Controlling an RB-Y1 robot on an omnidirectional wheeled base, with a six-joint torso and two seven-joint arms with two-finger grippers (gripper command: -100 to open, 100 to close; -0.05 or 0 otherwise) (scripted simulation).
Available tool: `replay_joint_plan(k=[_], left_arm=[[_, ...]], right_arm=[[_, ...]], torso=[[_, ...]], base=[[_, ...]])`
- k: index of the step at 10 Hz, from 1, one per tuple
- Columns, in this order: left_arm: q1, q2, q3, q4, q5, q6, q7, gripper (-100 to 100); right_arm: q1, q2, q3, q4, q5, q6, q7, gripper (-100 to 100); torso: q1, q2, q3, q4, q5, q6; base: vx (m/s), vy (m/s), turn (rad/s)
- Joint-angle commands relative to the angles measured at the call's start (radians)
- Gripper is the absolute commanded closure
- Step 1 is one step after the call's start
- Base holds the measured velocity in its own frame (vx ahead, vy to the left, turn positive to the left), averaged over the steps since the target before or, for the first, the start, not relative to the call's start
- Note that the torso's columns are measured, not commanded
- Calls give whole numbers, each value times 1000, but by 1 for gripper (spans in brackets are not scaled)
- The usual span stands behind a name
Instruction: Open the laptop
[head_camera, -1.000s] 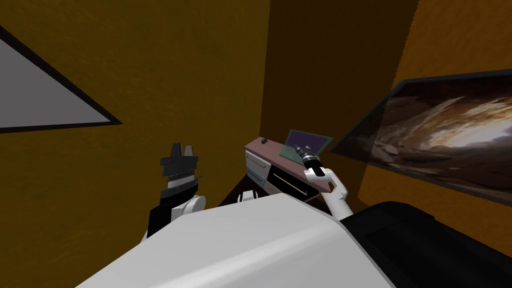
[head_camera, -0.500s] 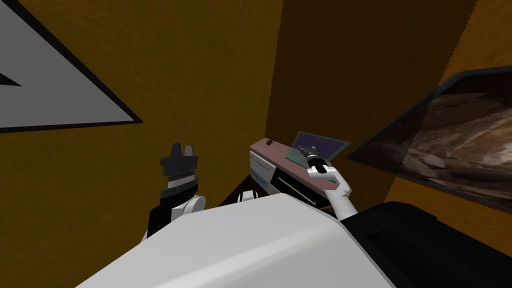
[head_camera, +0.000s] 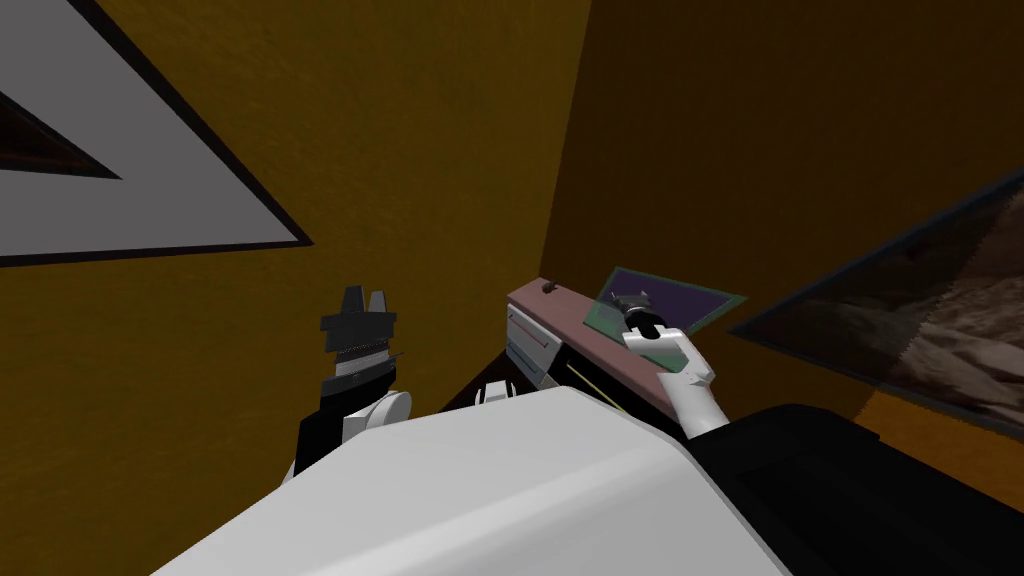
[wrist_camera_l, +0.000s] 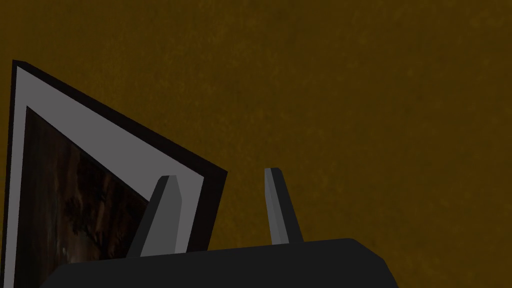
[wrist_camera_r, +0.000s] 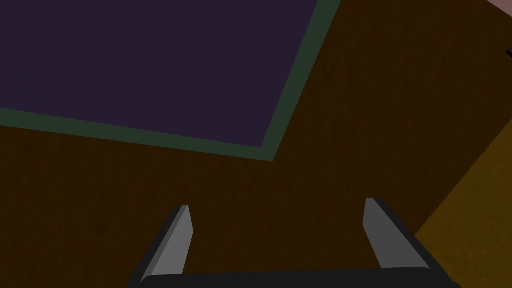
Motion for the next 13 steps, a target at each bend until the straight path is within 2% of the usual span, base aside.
replay_joint_plan(k=[1,2,3,4,5,7,8,13], left_arm=[[0,0,0,0,0,0,0,0],[0,0,0,0,0,0,0,0],[0,0,0,0,0,0,0,0],[0,0,0,0,0,0,0,0],[0,0,0,0,0,0,0,0],[0,0,0,0,0,0,0,0],[0,0,0,0,0,0,0,0],[0,0,0,0,0,0,0,0]], right_arm=[[-17,-35,-33,56,19,48,72,-100],[-27,-56,-53,85,32,79,99,-100],[-27,-56,-53,87,32,79,120,-100],[-36,-77,-72,117,45,107,154,-100],[-36,-77,-72,117,45,107,161,-100],[-53,-117,-107,175,69,158,226,-100],[-53,-117,-107,175,69,158,237,-100],[-85,-198,-176,292,118,251,384,-100]], torso=[[0,1,0,0,0,1],[0,0,0,0,0,0],[0,-1,-1,0,0,0],[-1,0,0,0,0,1],[-1,1,0,0,0,0],[0,1,1,0,0,0],[0,-1,-1,0,0,0],[-1,-1,-1,0,0,1]], base=[[50,12,196],[76,23,274],[65,0,90],[57,-2,139],[43,-5,79],[60,0,173],[58,2,74],[79,2,137]])
